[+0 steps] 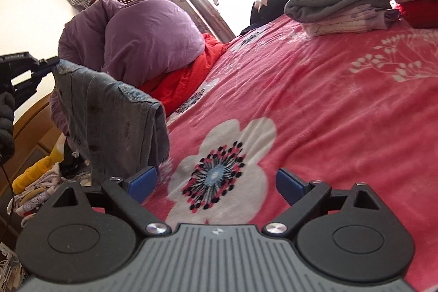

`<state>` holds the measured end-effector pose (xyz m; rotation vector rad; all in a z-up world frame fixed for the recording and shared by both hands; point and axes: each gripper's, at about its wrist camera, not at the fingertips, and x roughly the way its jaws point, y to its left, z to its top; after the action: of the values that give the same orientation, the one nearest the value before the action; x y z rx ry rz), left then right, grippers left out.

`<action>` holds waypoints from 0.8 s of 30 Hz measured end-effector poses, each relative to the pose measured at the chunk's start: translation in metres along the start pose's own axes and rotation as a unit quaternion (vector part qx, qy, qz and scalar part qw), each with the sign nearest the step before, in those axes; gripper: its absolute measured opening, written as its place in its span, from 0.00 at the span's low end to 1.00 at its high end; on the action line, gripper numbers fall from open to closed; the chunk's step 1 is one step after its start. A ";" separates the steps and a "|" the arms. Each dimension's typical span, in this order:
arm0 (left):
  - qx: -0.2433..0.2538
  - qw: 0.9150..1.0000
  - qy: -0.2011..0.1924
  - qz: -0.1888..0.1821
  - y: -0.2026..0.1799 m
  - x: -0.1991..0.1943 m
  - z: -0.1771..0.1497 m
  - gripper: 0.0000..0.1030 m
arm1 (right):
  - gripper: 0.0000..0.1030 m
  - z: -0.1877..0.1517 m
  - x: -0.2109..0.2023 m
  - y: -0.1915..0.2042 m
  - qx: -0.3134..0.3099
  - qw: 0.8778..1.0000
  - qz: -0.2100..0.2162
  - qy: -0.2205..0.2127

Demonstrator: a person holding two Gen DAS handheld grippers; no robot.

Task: Fold clothes
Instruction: 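Grasp the light-blue denim jacket with the left gripper and lift it, then lay the denim jacket on the blanket with the left gripper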

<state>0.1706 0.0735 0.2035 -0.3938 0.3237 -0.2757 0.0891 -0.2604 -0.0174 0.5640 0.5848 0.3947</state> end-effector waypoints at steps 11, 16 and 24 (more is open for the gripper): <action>-0.023 0.990 0.116 0.077 0.081 -0.009 -0.127 0.04 | 0.91 0.003 0.005 -0.014 0.014 1.000 -0.009 0.009; -0.093 0.983 0.119 0.107 0.121 -0.034 -0.160 0.05 | 0.91 -0.006 0.018 -0.010 0.000 0.999 -0.011 0.032; -0.112 0.983 0.104 0.103 0.136 -0.058 -0.169 0.28 | 0.87 -0.014 0.037 -0.010 -0.006 0.998 -0.012 0.056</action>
<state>0.0844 0.1573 0.0144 -0.5503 0.6008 -0.0756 0.1105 -0.2443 -0.0481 0.5247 0.6965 0.4097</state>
